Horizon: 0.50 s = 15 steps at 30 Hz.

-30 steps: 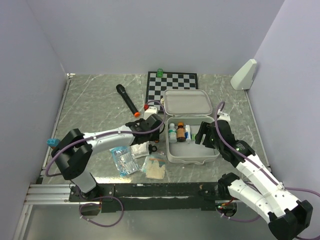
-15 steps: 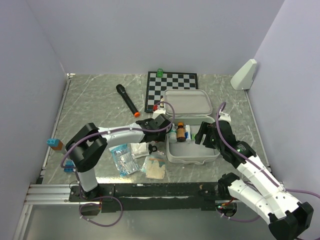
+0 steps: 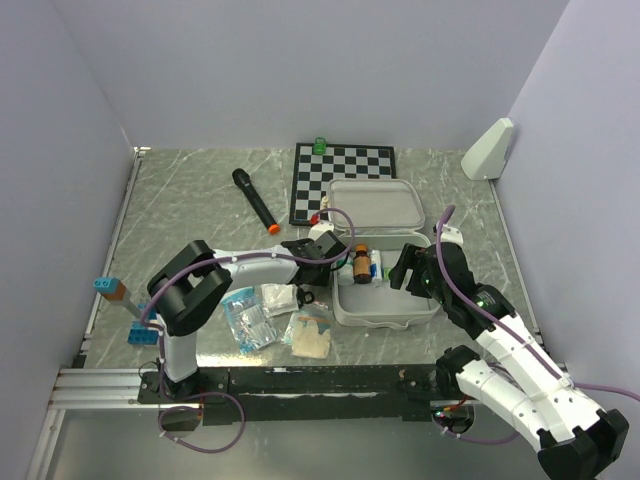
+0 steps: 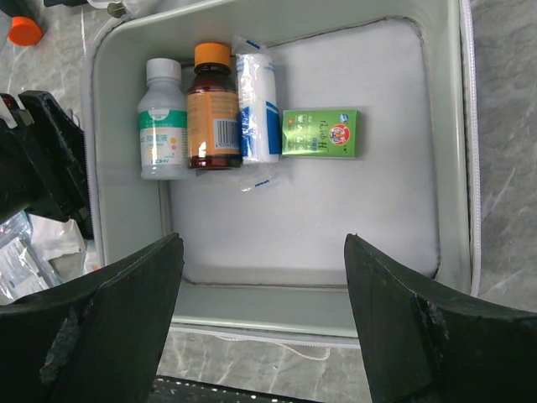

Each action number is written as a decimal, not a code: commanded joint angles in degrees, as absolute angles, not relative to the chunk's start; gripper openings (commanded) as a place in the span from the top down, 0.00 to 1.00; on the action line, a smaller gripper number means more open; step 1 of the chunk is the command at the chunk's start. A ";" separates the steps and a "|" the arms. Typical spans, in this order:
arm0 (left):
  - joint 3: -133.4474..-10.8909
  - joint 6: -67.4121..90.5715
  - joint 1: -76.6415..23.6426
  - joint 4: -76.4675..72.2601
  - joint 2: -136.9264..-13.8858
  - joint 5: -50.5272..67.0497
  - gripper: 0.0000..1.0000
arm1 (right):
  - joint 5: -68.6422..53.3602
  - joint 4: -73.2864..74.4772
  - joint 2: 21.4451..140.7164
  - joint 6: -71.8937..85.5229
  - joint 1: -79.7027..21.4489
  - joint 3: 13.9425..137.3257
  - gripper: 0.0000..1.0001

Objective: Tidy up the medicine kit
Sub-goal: Pick up the medical item at the center of the board.

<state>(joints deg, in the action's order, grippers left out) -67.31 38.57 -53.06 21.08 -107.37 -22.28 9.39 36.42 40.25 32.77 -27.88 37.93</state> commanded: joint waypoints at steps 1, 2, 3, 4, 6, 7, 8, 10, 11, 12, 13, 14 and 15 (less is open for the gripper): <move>-67.76 39.11 -52.91 22.76 -109.07 -22.06 0.61 | 9.49 36.03 39.46 32.87 -28.21 38.32 0.16; -67.68 39.11 -52.82 22.85 -109.07 -21.97 0.64 | 9.58 35.95 39.46 32.87 -28.21 38.23 0.16; -67.50 39.11 -52.82 22.76 -108.99 -21.97 0.66 | 9.67 36.03 39.20 32.78 -28.21 38.23 0.16; -67.15 39.11 -52.91 22.85 -108.64 -21.97 0.69 | 9.75 35.95 39.20 32.78 -28.21 38.23 0.16; -66.54 39.20 -52.82 22.76 -107.76 -22.06 0.73 | 9.84 35.77 39.29 32.78 -28.21 38.23 0.16; -66.36 39.20 -52.91 22.68 -107.32 -22.23 0.75 | 9.67 35.68 39.46 32.78 -28.21 38.41 0.16; -66.18 39.29 -52.82 22.94 -106.79 -22.58 0.76 | 9.58 35.60 39.64 32.78 -28.21 38.50 0.16; -65.92 39.64 -52.91 23.38 -105.13 -23.29 0.83 | 9.32 35.51 39.99 32.87 -28.21 38.85 0.16; -65.74 39.99 -52.82 23.73 -103.99 -23.99 0.85 | 9.32 35.51 40.08 32.87 -28.21 39.02 0.16; -65.66 40.77 -52.91 24.25 -102.23 -25.04 0.88 | 9.32 35.51 40.25 32.78 -28.21 39.20 0.16; -65.39 40.96 -53.00 24.52 -100.30 -26.01 0.89 | 9.32 35.42 40.17 32.78 -28.21 39.55 0.16; -64.96 41.22 -52.91 24.43 -97.93 -26.89 0.89 | 9.32 35.68 40.17 32.70 -28.21 39.72 0.16; -64.60 41.31 -53.00 24.43 -95.47 -27.76 0.90 | 9.40 35.77 40.25 32.61 -28.21 40.07 0.16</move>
<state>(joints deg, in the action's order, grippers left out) -65.65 39.35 -52.97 22.28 -105.01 -23.35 9.37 36.42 40.29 32.75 -27.88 37.93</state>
